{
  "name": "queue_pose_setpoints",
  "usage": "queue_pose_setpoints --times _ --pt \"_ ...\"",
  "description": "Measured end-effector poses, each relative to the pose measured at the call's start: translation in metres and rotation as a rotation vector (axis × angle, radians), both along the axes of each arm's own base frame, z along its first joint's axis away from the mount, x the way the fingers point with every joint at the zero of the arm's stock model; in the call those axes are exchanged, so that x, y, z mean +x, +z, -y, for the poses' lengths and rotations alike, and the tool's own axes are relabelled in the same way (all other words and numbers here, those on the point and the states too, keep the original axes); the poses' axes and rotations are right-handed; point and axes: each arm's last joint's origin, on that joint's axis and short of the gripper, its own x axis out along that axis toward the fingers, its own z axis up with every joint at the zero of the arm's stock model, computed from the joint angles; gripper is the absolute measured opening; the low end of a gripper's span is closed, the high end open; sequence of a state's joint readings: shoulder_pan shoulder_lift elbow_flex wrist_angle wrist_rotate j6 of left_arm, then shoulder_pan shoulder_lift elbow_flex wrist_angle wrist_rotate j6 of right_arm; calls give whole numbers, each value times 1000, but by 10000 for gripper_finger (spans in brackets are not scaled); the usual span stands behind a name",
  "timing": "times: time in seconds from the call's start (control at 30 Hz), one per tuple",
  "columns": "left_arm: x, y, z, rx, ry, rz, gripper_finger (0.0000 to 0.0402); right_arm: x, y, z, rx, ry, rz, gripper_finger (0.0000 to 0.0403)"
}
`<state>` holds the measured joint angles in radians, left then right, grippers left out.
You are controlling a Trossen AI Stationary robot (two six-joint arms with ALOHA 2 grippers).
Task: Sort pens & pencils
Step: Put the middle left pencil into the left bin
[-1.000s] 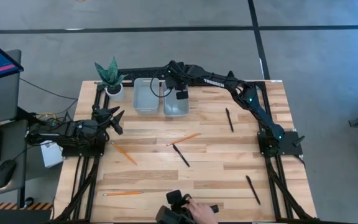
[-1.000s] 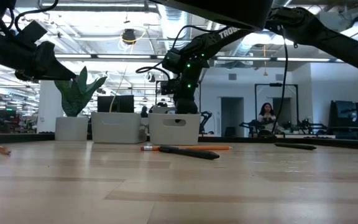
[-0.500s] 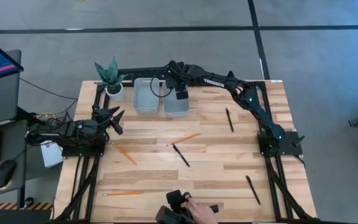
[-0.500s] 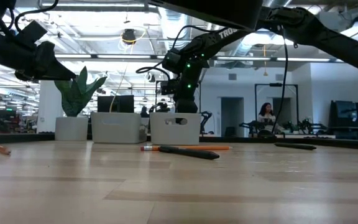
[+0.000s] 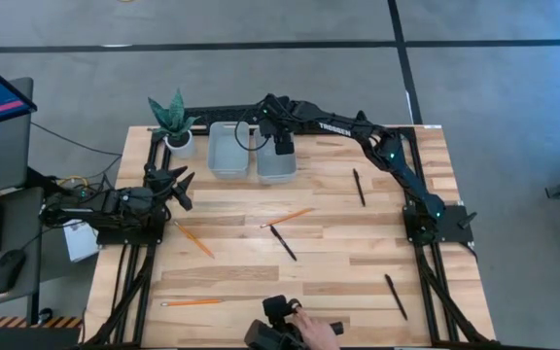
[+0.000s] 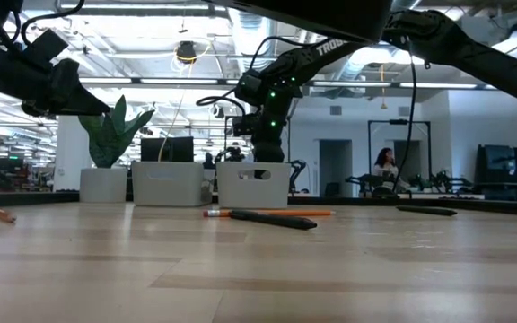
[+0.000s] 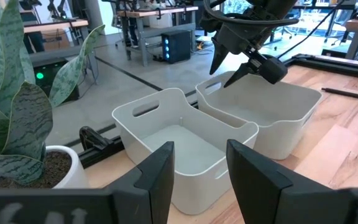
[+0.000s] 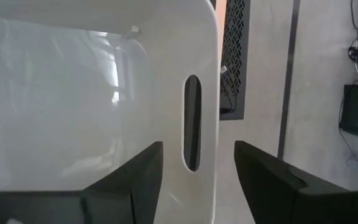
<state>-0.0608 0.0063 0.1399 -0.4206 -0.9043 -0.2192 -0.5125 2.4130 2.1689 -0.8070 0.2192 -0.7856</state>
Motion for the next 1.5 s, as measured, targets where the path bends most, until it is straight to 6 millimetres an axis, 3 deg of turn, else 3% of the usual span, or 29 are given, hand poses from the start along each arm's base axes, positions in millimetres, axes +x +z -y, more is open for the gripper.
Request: queue_pose_setpoints --times 0.43,1.5 --pt "0 0 0 -3 -3 3 137 -10 -2 10 64 -155 24 219" --pt "0 0 0 -10 -2 10 137 -19 -5 6 84 -387 -9 219"
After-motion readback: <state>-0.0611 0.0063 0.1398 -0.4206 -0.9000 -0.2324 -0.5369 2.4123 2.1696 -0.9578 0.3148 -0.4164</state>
